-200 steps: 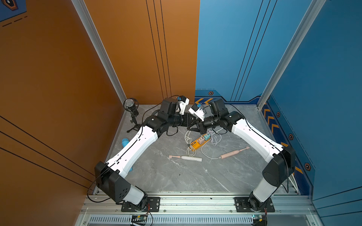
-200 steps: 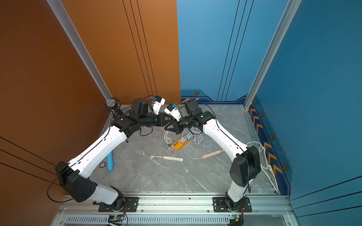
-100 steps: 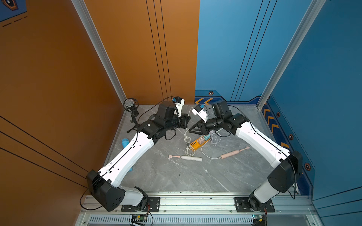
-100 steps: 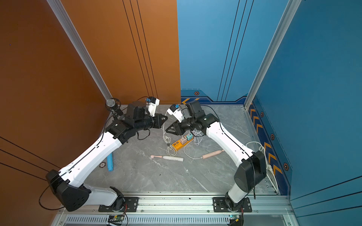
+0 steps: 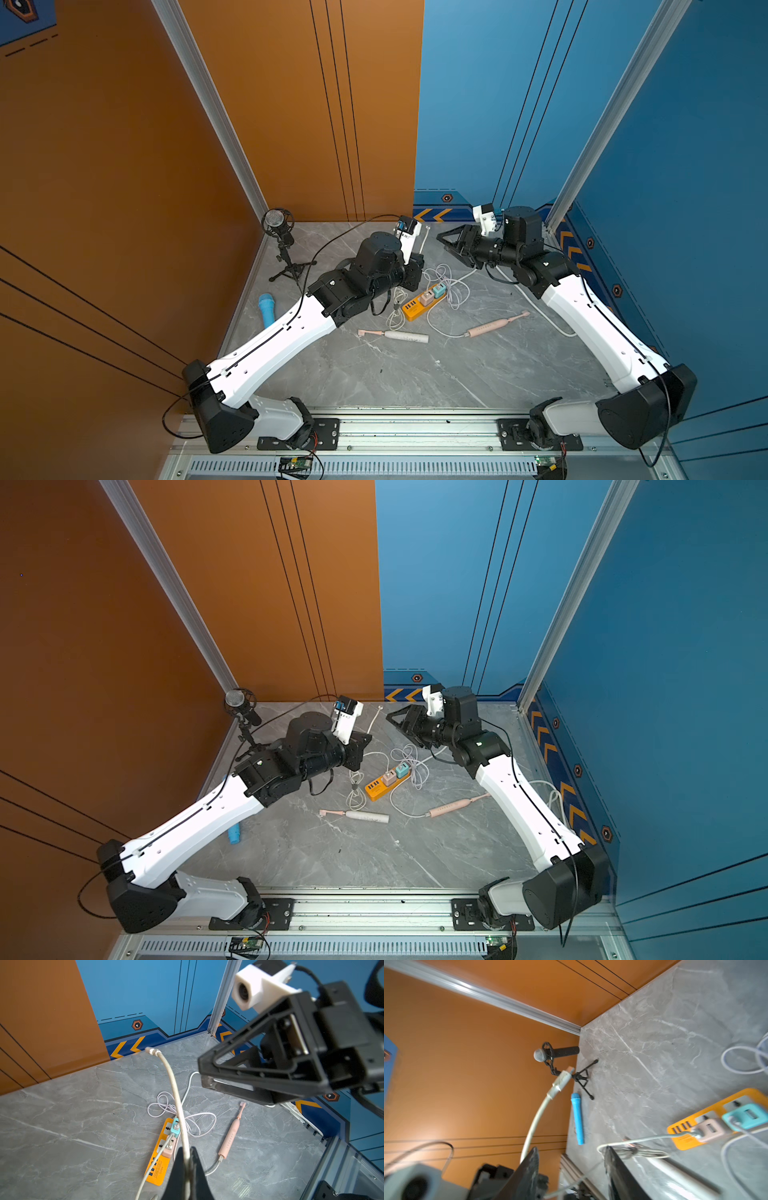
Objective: Charge the electric toothbrush
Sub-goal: Pick up the charging cable from the center of the board.
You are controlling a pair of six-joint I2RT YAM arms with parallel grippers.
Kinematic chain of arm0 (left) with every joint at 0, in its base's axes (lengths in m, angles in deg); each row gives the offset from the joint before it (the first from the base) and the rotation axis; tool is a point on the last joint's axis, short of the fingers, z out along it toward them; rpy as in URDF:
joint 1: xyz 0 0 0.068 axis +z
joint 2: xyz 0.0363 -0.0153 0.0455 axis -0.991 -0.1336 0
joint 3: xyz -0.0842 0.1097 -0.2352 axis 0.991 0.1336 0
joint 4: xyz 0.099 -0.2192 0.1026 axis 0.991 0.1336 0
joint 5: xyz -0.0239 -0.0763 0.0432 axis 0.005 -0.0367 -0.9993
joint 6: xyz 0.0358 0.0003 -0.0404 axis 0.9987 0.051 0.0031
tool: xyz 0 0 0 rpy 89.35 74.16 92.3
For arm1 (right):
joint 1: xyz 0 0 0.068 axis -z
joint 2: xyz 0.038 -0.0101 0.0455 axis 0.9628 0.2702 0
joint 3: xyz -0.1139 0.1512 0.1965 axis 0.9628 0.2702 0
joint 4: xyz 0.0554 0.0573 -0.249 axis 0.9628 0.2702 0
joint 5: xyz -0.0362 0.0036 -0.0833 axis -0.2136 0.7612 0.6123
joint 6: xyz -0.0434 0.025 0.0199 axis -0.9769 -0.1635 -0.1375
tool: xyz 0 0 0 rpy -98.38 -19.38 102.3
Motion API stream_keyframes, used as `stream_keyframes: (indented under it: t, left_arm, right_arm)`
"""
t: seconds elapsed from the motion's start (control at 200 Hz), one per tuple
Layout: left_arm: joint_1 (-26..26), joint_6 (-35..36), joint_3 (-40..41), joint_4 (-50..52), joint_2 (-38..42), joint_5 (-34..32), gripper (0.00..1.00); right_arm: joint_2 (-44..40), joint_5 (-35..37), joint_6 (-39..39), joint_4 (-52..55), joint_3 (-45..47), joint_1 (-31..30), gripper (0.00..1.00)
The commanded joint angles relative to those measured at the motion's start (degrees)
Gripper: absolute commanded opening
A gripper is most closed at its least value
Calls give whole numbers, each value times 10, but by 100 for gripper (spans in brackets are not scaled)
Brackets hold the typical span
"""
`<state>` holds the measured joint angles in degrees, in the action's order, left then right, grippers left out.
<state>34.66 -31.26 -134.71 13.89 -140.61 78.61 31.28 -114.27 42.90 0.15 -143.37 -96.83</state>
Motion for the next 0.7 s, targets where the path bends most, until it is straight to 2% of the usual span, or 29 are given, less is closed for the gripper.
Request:
stream_keyframes:
  t: [0.0, 0.06, 0.265, 0.38, 0.505, 0.601, 0.696]
  left_arm:
    - [-11, 37, 21, -49, -1, -20, 0]
    - [-17, 37, 26, -59, -2, -24, 0]
    - [-19, 34, 28, -63, -9, -34, 0]
    - [-22, 33, 31, -68, -10, -36, 0]
    - [-22, 32, 34, -69, -8, -44, 0]
    - [-22, 32, 36, -69, -5, -46, 0]
    - [-22, 32, 37, -69, -3, -47, 0]
  right_arm:
    - [11, -19, 202, -137, 36, -5, 54]
    - [13, -15, 242, -212, 53, -8, 54]
    - [17, 7, 321, -281, 77, -17, 55]
    - [36, 9, 366, -322, 89, -23, 45]
    - [37, 26, 377, -332, 93, -23, 35]
    - [27, 47, 384, -338, 105, -21, 35]
    - [33, 52, 400, -354, 112, -20, 26]
